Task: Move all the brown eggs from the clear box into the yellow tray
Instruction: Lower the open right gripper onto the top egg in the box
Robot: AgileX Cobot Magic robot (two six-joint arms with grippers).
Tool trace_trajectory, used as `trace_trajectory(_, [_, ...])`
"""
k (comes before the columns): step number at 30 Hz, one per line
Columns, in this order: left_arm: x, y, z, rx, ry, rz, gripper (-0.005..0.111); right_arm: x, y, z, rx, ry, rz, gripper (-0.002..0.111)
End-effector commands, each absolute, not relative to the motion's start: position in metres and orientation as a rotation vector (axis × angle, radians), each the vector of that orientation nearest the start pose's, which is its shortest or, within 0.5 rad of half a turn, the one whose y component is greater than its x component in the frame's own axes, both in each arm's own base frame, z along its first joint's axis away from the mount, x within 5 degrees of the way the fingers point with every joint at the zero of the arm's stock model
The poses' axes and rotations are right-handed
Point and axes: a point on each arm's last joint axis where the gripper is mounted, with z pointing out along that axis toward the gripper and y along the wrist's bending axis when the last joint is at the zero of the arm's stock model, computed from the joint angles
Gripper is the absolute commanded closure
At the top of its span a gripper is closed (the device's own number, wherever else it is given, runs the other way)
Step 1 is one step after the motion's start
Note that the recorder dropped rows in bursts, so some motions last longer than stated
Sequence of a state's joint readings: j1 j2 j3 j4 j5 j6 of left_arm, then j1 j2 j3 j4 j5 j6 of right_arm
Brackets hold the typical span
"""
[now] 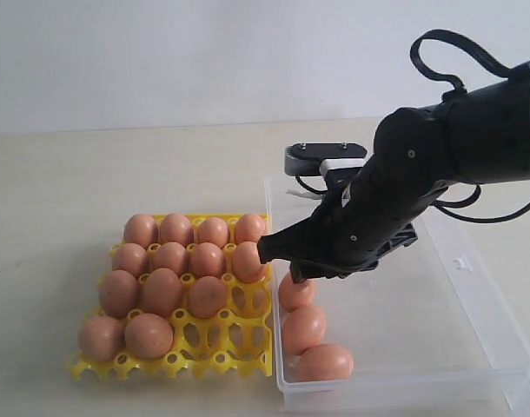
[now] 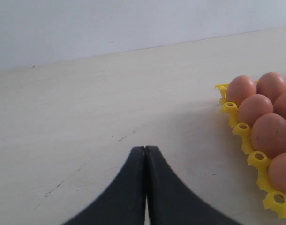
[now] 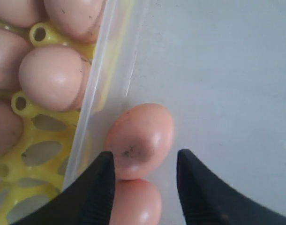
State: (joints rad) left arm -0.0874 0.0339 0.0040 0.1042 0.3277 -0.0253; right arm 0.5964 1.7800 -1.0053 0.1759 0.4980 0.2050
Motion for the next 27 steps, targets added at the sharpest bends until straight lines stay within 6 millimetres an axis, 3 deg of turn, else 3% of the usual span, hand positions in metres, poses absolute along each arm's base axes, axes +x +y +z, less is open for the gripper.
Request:
trace_trajectory(1, [0.056, -0.002, 0.183, 0.122, 1.83, 0.013, 0.107, 0.282, 0.2, 0.161, -0.302, 2.776, 0.394, 0.065])
trace_trajectory(8, [0.056, -0.002, 0.183, 0.122, 1.83, 0.013, 0.107, 0.287, 0.204, 0.154, -0.253, 2.784, 0.423, 0.052])
trace_trajectory(27, [0.056, -0.002, 0.183, 0.122, 1.83, 0.013, 0.107, 0.297, 0.207, 0.13, -0.182, 2.767, 0.428, 0.052])
